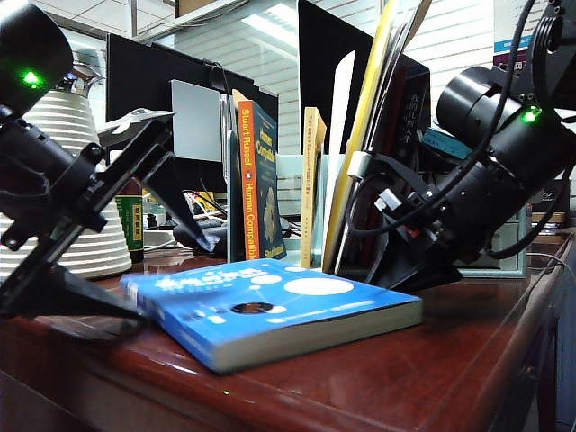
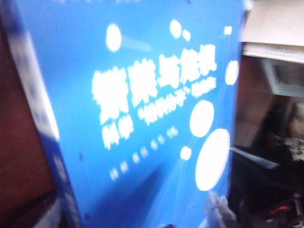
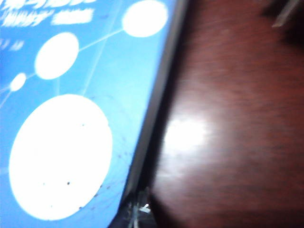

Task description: Pick up the blue book and put it on the bookshelf.

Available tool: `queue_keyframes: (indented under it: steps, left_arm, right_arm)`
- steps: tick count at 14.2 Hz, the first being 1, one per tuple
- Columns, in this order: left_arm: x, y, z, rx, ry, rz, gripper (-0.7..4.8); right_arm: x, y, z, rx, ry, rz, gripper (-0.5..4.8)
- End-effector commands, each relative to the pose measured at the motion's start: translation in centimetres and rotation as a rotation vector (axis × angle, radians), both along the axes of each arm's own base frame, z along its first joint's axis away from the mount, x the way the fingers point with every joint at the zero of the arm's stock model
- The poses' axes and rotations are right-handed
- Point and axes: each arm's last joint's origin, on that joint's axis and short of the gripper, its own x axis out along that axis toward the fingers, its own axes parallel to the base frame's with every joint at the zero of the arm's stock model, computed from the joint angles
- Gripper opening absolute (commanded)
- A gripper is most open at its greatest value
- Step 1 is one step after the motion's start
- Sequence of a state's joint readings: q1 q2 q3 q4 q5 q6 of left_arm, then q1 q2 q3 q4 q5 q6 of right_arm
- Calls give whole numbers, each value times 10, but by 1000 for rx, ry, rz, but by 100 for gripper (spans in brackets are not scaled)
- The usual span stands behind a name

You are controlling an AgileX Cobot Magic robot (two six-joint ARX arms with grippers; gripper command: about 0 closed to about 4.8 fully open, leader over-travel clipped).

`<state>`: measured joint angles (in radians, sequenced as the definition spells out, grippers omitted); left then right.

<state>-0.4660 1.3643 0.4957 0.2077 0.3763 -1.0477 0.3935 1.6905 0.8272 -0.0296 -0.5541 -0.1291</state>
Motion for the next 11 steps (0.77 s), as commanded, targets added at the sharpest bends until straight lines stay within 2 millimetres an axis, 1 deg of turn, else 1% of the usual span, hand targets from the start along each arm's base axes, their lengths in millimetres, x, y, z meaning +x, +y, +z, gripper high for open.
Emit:
queue_keyframes:
  steps: [1, 4, 7, 11]
  left_arm:
    - [7, -6, 15, -92, -151, -70, 396]
    - [9, -8, 22, -130, -213, -84, 395]
    - [8, -7, 14, -99, -157, -75, 395]
    - [10, -8, 5, -85, -118, -74, 394]
  right_arm:
    - [-3, 6, 2, 38, 4, 57, -1]
    - [-3, 6, 2, 36, 2, 56, -1]
    - [-3, 6, 2, 46, -14, 92, -1]
    - [-3, 6, 2, 44, -18, 95, -1]
